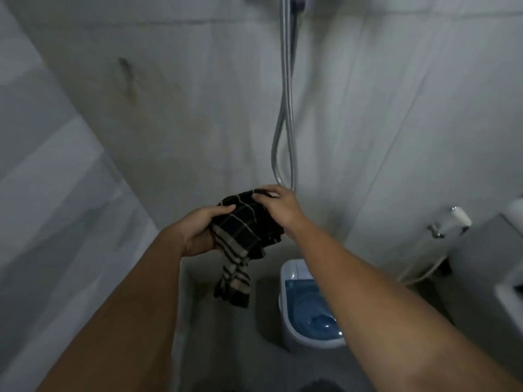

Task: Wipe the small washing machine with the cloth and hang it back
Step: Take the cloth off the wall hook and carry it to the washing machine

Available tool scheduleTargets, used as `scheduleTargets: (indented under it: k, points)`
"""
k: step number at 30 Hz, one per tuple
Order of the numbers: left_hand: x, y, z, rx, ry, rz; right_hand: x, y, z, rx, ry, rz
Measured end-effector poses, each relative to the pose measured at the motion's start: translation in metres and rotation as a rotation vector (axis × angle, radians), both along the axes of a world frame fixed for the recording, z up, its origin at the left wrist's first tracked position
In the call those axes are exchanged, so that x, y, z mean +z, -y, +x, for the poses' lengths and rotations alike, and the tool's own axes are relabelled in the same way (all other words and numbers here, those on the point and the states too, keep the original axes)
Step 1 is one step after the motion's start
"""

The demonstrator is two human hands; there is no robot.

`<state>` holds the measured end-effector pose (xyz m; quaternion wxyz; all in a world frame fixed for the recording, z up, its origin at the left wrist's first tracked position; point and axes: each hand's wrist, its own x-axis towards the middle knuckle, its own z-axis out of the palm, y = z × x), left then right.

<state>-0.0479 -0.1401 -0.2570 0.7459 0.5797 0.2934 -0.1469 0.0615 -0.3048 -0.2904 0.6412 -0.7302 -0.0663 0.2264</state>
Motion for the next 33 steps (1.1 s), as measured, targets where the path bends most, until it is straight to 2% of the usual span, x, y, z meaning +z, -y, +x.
scheduleTargets:
  k: [3,5,8,10,13,18,21,26,28,30,33]
  points:
    - [-0.075,0.05,-0.007,0.017,-0.018,-0.008,-0.098,0.053,-0.023,-0.135,-0.029,-0.164]
    - [-0.11,0.08,-0.017,0.028,-0.015,-0.006,-0.143,0.095,-0.052,-0.172,-0.197,-0.193]
    - [-0.138,0.122,-0.043,0.023,0.019,0.003,-0.177,0.152,-0.107,0.008,-0.508,-0.09]
    - [-0.142,0.152,-0.062,-0.002,0.038,0.0,-0.178,0.178,-0.141,0.048,-0.579,0.09]
    - [-0.136,0.19,-0.092,-0.06,0.051,0.039,-0.162,0.205,-0.179,-0.019,-0.515,0.373]
    - [-0.122,0.222,-0.129,-0.05,0.138,0.191,-0.138,0.237,-0.206,-0.193,-0.277,0.385]
    - [-0.122,0.225,-0.146,0.021,0.159,0.342,-0.121,0.244,-0.214,-0.207,-0.213,0.207]
    - [-0.121,0.221,-0.159,0.011,0.156,0.333,-0.092,0.244,-0.224,-0.072,-0.04,-0.083]
    - [-0.12,0.224,-0.158,-0.017,0.206,0.387,-0.084,0.244,-0.222,0.015,0.081,-0.284]
    - [-0.118,0.229,-0.157,-0.099,0.248,0.523,-0.077,0.242,-0.218,0.112,0.235,-0.507]
    - [-0.119,0.228,-0.149,-0.289,0.311,0.937,-0.067,0.241,-0.21,0.282,0.357,-0.816]
